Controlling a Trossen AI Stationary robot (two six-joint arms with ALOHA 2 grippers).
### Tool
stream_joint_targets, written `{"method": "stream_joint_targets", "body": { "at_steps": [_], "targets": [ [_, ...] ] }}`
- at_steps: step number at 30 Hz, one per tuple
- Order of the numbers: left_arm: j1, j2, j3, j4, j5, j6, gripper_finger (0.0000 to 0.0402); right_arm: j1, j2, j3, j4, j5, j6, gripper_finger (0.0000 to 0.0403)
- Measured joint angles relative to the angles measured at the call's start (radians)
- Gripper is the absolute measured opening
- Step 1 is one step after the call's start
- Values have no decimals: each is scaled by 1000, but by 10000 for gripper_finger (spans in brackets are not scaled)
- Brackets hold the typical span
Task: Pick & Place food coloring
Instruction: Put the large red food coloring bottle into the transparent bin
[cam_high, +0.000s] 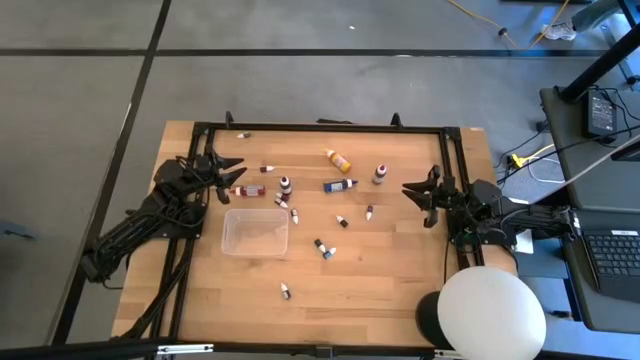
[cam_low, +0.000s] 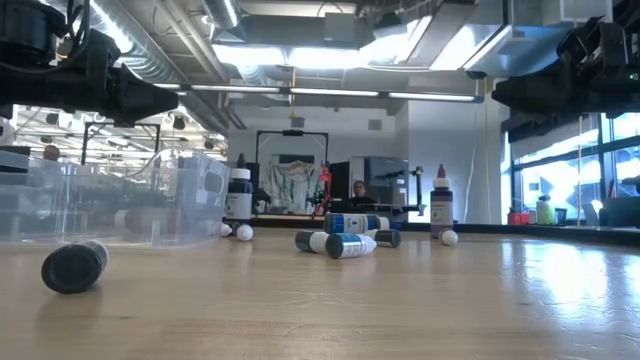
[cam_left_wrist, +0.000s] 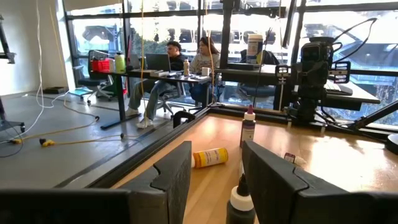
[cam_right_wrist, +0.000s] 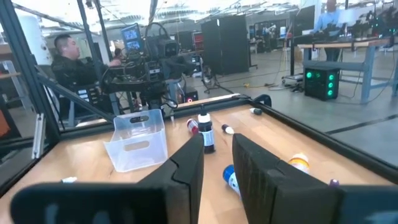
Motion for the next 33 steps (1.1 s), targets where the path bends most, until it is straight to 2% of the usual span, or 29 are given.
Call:
{"method": "stream_joint_targets", "body": {
  "at_steps": [9,16,33],
  "targets": [
    [0,0,0,0,-1,-128,141,0,0,0,-35,-1,10,88],
    [0,0,0,8,-60,-121,141,0,0,0,-37,-1,7,88],
    [0,0,0,54,-74,-122,142,0,0,0,-37,-1,-50,88]
  ]
}}
